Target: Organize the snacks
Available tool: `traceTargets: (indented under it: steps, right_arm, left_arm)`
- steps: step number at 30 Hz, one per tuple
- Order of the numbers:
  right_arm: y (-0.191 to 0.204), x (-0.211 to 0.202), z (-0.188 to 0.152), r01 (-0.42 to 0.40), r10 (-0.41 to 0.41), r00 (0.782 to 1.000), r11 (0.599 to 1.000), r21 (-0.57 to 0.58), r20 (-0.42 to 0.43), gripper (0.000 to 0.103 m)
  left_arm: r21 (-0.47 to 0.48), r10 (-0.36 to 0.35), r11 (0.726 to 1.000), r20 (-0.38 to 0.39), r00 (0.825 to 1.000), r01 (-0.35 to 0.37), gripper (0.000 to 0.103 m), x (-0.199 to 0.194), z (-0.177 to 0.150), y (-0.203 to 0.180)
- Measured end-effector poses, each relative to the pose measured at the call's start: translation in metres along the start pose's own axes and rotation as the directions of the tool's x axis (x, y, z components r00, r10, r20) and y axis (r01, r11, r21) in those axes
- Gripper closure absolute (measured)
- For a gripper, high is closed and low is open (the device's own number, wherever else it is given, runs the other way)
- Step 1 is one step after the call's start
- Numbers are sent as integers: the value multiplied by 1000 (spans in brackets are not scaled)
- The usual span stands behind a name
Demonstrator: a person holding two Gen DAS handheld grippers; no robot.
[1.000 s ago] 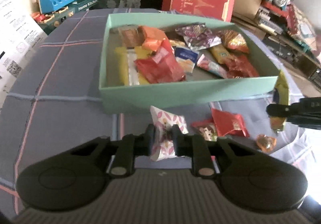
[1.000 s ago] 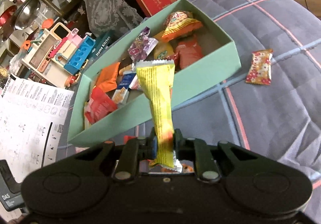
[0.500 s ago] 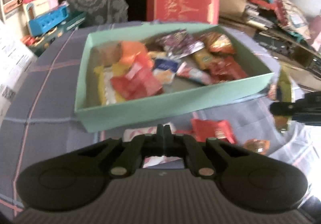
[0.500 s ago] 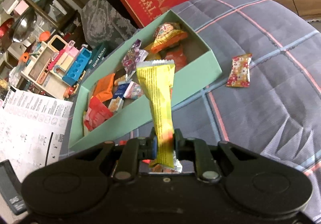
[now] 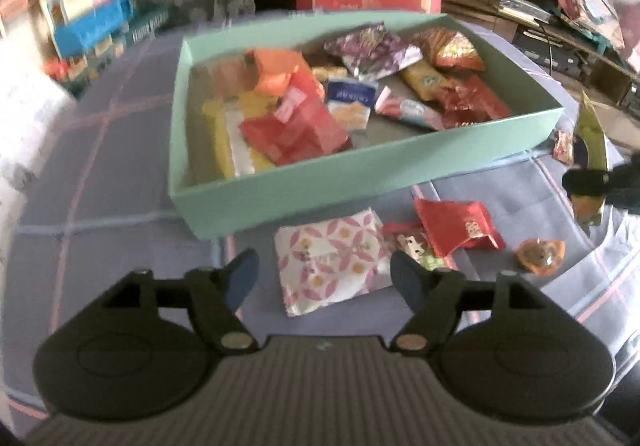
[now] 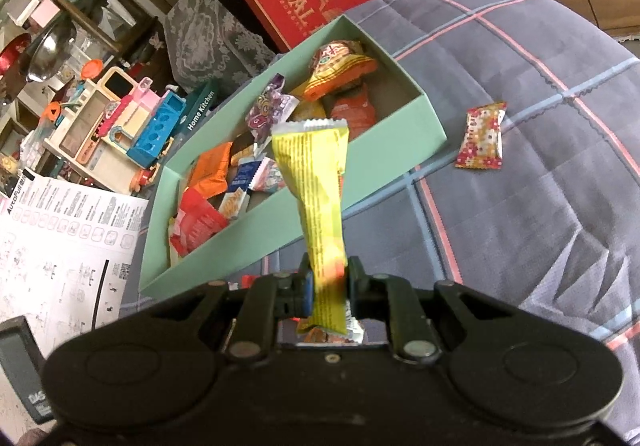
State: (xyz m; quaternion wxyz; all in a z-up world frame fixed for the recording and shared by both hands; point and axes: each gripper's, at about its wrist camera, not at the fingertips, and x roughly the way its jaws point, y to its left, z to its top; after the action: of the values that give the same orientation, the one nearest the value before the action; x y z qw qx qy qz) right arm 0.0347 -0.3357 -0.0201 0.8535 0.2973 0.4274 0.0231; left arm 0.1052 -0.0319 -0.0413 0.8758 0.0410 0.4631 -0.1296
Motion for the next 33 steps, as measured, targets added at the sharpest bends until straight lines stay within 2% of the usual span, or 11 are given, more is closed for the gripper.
traceTargets:
  steps: [2, 6, 9, 11, 12, 13, 16, 19, 24, 28, 33]
  right_arm:
    - [-1, 2, -1, 4, -4, 1000, 1000, 12, -5, 87]
    - [-2, 2, -2, 4, -4, 1000, 1000, 21, -4, 87]
    - [-6, 0, -2, 10, -10, 1000, 999, 31, 2, 87]
    - [-10, 0, -2, 17, -18, 1000, 999, 48, 2, 87]
    - [-12, 0, -2, 21, -21, 1000, 998, 56, 2, 87]
    - [-13, 1, -3, 21, -21, 1000, 998, 60, 2, 87]
    - [-13, 2, -4, 21, -21, 1000, 998, 61, 4, 87]
    - [-9, 4, -3, 10, -11, 1000, 998, 60, 8, 87]
    - [1, 5, -3, -2, 2, 1000, 999, 41, 9, 87]
    - [0, 3, -4, 4, -4, 1000, 999, 38, 9, 87]
    - [-1, 0, -1, 6, -7, 1000, 999, 34, 15, 87]
  left_arm:
    - [-24, -3, 1000, -24, 1000, 2, 31, 9, 7, -1]
    - [35, 53, 998, -80, 995, -51, 30, 36, 12, -20]
    - [75, 80, 994, -63, 995, -75, 26, 41, 9, -34]
    - [75, 77, 995, -55, 996, -73, 31, 40, 8, -37]
    - [70, 71, 995, -47, 996, -68, 35, 39, 7, -36]
    - [71, 69, 995, -39, 997, -66, 47, 37, 7, -35]
    - [79, 93, 993, -11, 996, -92, 66, 24, 5, -32]
    - [60, 64, 996, 10, 998, -64, 83, 8, 9, -27]
    - [71, 39, 997, 5, 999, -39, 83, 4, 11, -22]
    - [44, 36, 998, 15, 999, -37, 69, 2, 6, -18]
    - [24, 84, 996, 7, 996, -84, 60, 14, 5, -8]
